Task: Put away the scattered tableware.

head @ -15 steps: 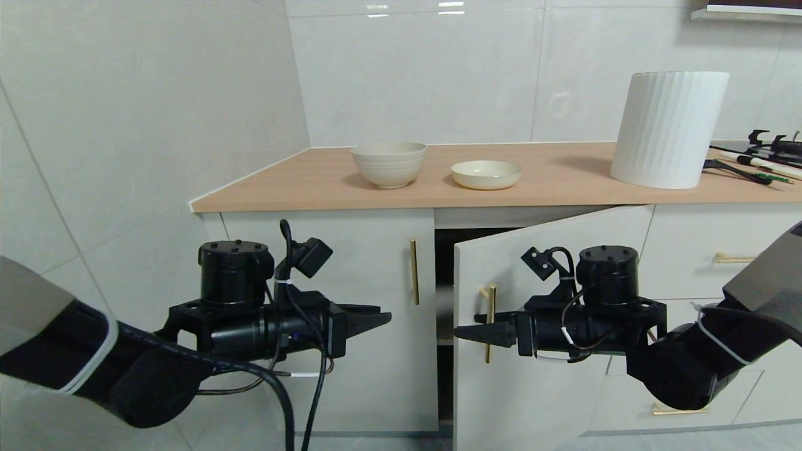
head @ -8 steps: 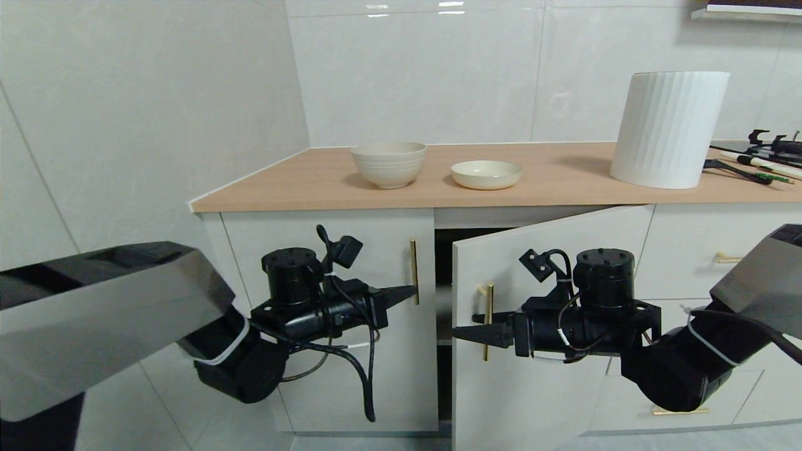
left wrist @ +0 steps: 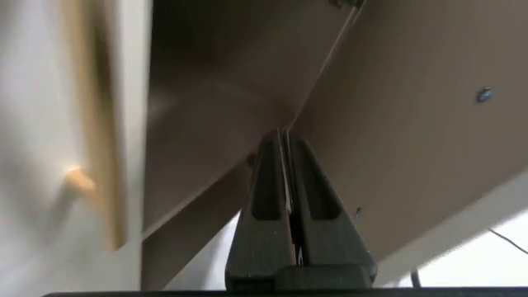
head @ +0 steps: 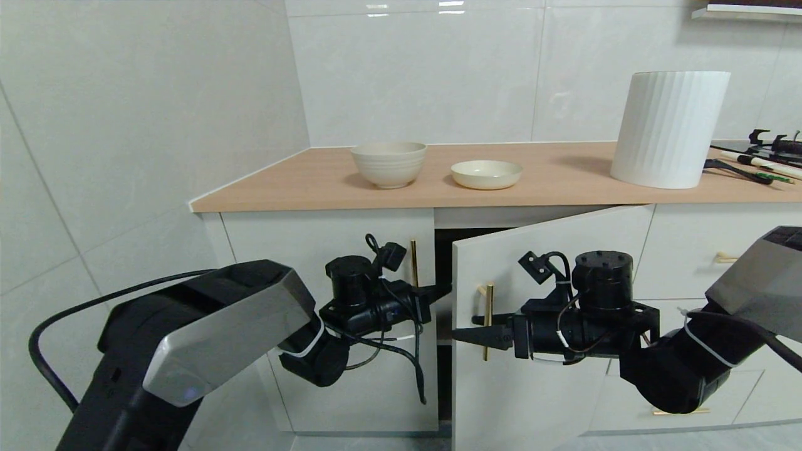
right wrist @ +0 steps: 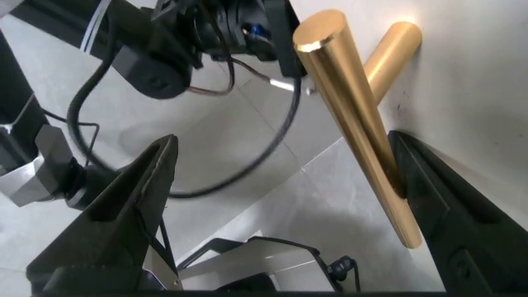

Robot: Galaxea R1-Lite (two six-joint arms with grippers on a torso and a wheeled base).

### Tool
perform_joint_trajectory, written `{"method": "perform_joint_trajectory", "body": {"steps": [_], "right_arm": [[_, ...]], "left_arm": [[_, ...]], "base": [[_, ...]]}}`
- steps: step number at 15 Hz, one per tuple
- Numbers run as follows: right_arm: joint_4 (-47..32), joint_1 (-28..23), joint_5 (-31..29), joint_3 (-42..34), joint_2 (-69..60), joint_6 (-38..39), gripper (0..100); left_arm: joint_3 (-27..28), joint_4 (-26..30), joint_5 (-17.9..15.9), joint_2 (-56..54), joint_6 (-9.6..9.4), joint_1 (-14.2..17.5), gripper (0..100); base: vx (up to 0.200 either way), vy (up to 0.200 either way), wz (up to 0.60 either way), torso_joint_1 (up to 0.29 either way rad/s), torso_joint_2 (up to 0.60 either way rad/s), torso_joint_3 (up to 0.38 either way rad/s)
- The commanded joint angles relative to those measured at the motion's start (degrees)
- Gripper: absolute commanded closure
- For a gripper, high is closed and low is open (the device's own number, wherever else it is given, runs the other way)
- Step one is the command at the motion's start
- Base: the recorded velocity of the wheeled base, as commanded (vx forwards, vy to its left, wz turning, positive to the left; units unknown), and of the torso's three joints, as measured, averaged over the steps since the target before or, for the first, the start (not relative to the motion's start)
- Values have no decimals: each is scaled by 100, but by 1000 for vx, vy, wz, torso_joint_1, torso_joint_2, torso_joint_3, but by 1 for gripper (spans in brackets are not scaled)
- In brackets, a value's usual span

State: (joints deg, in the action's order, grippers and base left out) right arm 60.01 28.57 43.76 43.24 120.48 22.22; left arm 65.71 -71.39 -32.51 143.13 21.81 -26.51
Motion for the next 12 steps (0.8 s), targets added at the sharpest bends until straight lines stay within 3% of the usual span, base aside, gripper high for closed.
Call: {"method": "perform_joint_trajectory", "body": {"steps": [1, 5, 12], "right_arm": [[2, -1, 1, 0, 19, 1, 0], [177, -1, 1, -114, -33, 1, 0], [1091, -203, -26, -553, -112, 230, 0]], "left_arm": [[39, 2, -1, -13, -1, -161, 100], [-111, -15, 43, -198, -19, -372, 100], [-93, -7, 43, -171, -19, -434, 100]], "base": [[0, 0, 0, 0, 0, 0], [0, 0, 0, 0, 0, 0], [0, 0, 0, 0, 0, 0]]}}
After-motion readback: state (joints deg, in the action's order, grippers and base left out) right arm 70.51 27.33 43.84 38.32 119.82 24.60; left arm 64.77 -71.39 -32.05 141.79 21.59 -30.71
